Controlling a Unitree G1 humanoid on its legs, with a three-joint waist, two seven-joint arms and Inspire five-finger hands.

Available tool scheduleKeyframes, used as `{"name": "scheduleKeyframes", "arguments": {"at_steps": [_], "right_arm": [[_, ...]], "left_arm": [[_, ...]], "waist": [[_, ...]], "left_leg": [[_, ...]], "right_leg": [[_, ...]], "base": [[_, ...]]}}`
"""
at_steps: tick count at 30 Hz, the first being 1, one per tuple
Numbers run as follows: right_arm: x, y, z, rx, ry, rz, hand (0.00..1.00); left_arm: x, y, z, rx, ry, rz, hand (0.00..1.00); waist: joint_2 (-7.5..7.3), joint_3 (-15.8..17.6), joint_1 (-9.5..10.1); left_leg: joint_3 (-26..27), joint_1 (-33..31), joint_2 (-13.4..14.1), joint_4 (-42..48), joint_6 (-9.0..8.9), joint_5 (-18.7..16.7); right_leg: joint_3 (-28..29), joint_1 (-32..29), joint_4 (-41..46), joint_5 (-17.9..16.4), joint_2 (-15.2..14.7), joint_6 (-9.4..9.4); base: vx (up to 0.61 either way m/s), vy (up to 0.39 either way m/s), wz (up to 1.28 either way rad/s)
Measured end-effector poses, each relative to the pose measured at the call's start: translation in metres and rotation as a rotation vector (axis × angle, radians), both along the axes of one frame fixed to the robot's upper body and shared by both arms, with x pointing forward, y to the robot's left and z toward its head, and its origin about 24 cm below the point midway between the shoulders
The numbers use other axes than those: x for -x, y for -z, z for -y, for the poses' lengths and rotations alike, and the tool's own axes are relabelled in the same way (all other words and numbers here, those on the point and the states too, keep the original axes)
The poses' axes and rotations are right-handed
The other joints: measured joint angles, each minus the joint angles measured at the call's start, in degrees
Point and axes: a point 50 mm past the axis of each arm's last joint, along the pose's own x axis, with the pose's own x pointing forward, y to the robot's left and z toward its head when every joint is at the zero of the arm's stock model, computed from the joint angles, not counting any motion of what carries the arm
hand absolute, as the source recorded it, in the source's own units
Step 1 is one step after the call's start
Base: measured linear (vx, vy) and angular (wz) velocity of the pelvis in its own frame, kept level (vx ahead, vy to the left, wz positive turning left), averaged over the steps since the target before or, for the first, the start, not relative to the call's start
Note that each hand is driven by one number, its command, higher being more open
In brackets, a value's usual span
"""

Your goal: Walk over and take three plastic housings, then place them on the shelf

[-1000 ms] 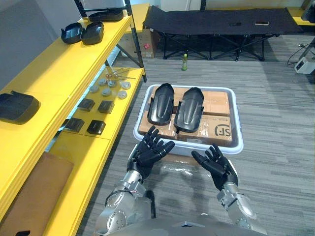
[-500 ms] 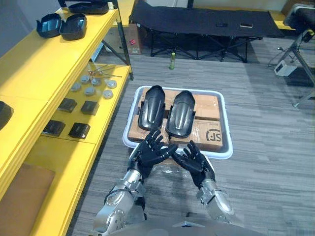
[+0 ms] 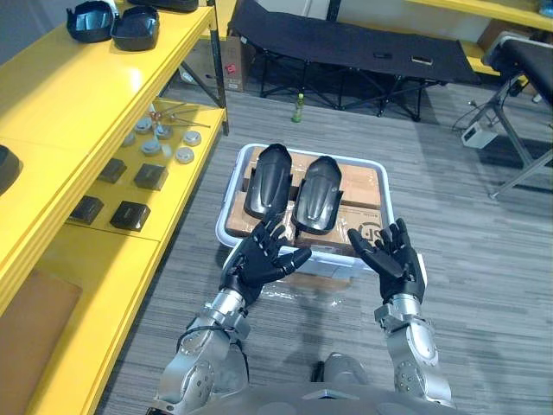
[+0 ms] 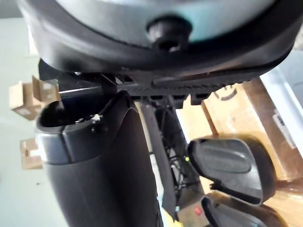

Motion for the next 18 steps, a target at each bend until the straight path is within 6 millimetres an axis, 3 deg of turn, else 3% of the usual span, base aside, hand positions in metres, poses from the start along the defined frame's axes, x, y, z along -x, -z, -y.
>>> {"name": "scheduleKeyframes", "arguments": {"at_steps": [3,4,8,12,16,18], "right_arm": [[-0.005,-0.004,-0.002,0.001,-0.021,0.022,1.0],[-0.007,-0.005,-0.002,0.008,-0.031,0.024,1.0],[-0.006,0.0,0.006,0.021,-0.016,-0.022,1.0],[0.002,0.006,0.036,0.041,0.161,-0.091,1.0],[-0.003,0.009,0.059,0.128,0.307,-0.155,1.0],[-0.019,0.001,0.07,0.16,0.359,-0.143,1.0]], "left_arm": [[-0.001,0.001,-0.005,-0.009,-0.036,-0.013,1.0],[0.0,0.003,-0.007,-0.012,-0.063,-0.03,1.0],[0.006,0.009,-0.011,0.038,-0.132,-0.072,1.0],[0.007,0.013,-0.002,0.078,-0.125,-0.086,1.0],[0.009,0.015,0.005,0.08,-0.072,-0.086,1.0],[0.005,0.012,0.006,0.073,-0.046,-0.062,1.0]], "waist": [[-1.13,-0.52,0.83],[-1.26,-0.59,0.76],[1.0,-1.62,0.72],[2.18,-2.25,0.04],[1.96,-2.1,0.57],[2.1,-1.0,0.81]], "left_leg": [[0.06,-0.13,-0.37,0.52,-0.88,-0.52],[-0.82,0.18,-0.62,1.22,-1.61,-0.94],[-2.9,0.78,1.23,-0.43,-4.09,-0.44],[-3.73,-0.45,2.64,-3.38,-6.14,3.55],[-3.38,0.93,1.69,-8.81,-6.38,6.65],[-2.67,0.86,0.74,-11.83,-5.73,8.35]], "right_leg": [[-0.14,0.37,-6.9,1.54,0.23,1.99],[-0.2,1.19,-7.15,4.21,0.25,3.1],[-2.86,3.74,-10.01,6.73,2.33,2.21],[-8.9,6.51,-13.53,8.25,3.98,1.38],[-9.84,6.21,-13.6,8.24,3.26,1.37],[-9.41,4.78,-13.5,8.22,2.37,1.35]], "base": [[0.01,-0.07,0.09],[0.04,-0.17,0.29],[0.09,-0.12,0.29],[0.15,-0.11,0.54],[0.09,-0.024,0.27],[-0.02,0.038,0.03]]}}
